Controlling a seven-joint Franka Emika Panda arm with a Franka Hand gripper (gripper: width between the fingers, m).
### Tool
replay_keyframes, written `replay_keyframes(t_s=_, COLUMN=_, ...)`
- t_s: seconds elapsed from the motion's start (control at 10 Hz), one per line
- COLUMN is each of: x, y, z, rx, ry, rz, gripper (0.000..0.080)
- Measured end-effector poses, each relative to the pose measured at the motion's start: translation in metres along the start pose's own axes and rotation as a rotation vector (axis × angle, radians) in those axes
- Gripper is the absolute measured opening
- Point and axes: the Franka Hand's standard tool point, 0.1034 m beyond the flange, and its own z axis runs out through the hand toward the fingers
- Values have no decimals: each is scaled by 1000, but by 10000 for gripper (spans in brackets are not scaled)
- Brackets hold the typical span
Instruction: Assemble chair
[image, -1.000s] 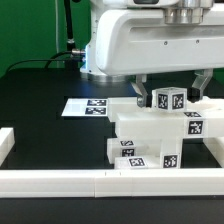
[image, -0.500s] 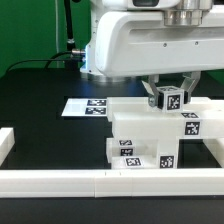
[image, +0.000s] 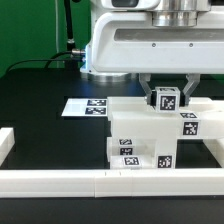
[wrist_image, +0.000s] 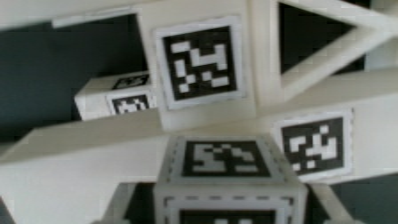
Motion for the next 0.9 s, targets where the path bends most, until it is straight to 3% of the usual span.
replay_keyframes(t_s=0.5, x=-1, y=-4, z=0, rx=25, ry=-8, rz=400, gripper=271)
replay_keyframes(t_s=0.9, x=-1, y=2, z=2, rx=82, ry=-20, rz=894, gripper=271)
